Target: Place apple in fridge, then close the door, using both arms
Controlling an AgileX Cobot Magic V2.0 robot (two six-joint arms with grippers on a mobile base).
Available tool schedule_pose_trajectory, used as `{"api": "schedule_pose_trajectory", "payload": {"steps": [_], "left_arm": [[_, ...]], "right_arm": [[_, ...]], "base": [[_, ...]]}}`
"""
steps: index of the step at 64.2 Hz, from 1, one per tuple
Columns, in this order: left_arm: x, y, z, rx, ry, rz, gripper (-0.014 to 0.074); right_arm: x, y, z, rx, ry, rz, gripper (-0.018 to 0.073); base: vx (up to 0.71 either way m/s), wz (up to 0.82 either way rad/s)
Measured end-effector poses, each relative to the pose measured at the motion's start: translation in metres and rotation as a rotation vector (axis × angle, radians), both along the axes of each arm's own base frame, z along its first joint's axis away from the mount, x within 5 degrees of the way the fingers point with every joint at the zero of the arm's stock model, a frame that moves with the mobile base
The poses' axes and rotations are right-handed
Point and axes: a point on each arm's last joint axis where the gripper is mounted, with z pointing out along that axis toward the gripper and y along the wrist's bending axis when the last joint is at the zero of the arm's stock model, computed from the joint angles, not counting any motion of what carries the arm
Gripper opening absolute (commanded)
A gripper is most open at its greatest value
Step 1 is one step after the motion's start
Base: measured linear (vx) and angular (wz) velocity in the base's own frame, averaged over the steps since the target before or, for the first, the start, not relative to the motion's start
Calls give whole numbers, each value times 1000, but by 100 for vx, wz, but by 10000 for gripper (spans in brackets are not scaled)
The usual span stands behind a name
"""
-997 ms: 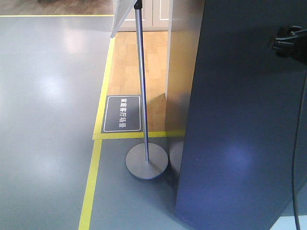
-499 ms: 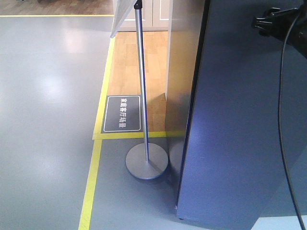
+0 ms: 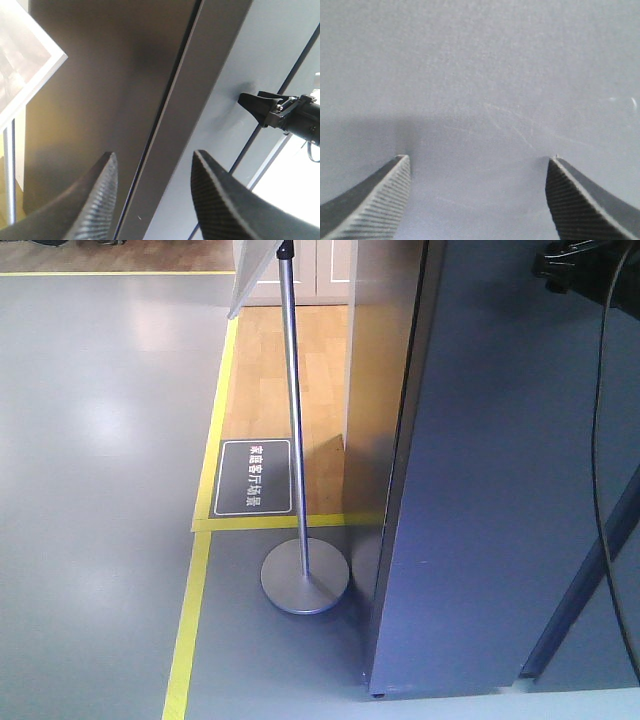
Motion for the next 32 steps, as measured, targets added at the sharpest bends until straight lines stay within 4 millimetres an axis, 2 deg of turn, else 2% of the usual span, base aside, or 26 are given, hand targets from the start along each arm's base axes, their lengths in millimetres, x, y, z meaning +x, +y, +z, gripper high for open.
{"api": "schedule_pose_trajectory", "payload": {"steps": [11, 17, 25, 32], "left_arm": [[0, 0, -1, 15, -2, 4, 342], [0, 1, -1, 20, 0, 3, 342], [-1, -1, -3, 30, 14, -19, 317], [-4, -3, -5, 46, 37, -55, 248]], "right_arm": [[0, -2, 1, -19, 7, 23, 534], [-4, 3, 6, -16, 12, 76, 496], [-24, 15, 30, -19, -10, 195, 368], [-54, 28, 61, -32, -44, 332, 195]], "base": [[0, 0], [0, 0], [0, 0], [0, 0]]}}
